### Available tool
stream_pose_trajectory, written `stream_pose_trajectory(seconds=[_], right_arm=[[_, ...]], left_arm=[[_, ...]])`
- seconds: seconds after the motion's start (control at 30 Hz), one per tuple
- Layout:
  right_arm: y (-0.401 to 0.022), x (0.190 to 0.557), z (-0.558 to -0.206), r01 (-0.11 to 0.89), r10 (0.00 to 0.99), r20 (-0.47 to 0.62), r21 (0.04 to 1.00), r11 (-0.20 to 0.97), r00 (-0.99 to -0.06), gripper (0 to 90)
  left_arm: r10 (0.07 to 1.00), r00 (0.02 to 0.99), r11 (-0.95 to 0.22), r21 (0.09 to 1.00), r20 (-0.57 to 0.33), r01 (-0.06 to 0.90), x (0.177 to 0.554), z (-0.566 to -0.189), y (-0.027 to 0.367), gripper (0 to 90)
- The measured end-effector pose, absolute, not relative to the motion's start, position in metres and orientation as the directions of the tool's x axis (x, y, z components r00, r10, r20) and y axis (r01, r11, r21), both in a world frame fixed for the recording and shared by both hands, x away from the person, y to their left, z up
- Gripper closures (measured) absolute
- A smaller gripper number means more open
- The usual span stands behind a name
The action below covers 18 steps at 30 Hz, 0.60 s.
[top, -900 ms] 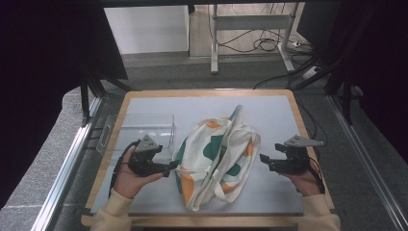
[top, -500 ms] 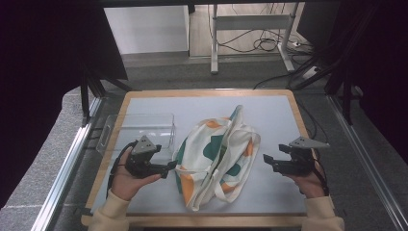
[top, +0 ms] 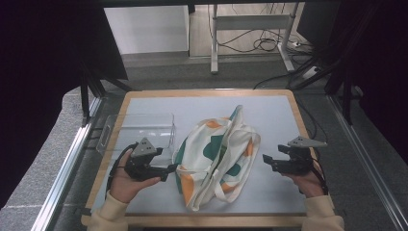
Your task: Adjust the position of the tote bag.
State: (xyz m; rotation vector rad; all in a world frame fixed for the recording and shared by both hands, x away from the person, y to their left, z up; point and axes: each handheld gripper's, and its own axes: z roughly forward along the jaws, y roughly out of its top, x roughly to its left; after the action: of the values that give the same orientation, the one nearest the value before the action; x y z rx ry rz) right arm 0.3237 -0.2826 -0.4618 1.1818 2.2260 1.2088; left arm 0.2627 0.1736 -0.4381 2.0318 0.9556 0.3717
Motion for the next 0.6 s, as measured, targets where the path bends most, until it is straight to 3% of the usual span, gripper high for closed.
stream_pose_trajectory(seconds=[0.6], right_arm=[[-0.286, 0.321, -0.457, 0.492, 0.82, 0.07, 0.828, 0.269, -0.567, 22.0]], left_arm=[[0.663, 0.744, -0.393, 0.806, -0.084, 0.442, 0.247, -0.429, 0.154, 22.9]])
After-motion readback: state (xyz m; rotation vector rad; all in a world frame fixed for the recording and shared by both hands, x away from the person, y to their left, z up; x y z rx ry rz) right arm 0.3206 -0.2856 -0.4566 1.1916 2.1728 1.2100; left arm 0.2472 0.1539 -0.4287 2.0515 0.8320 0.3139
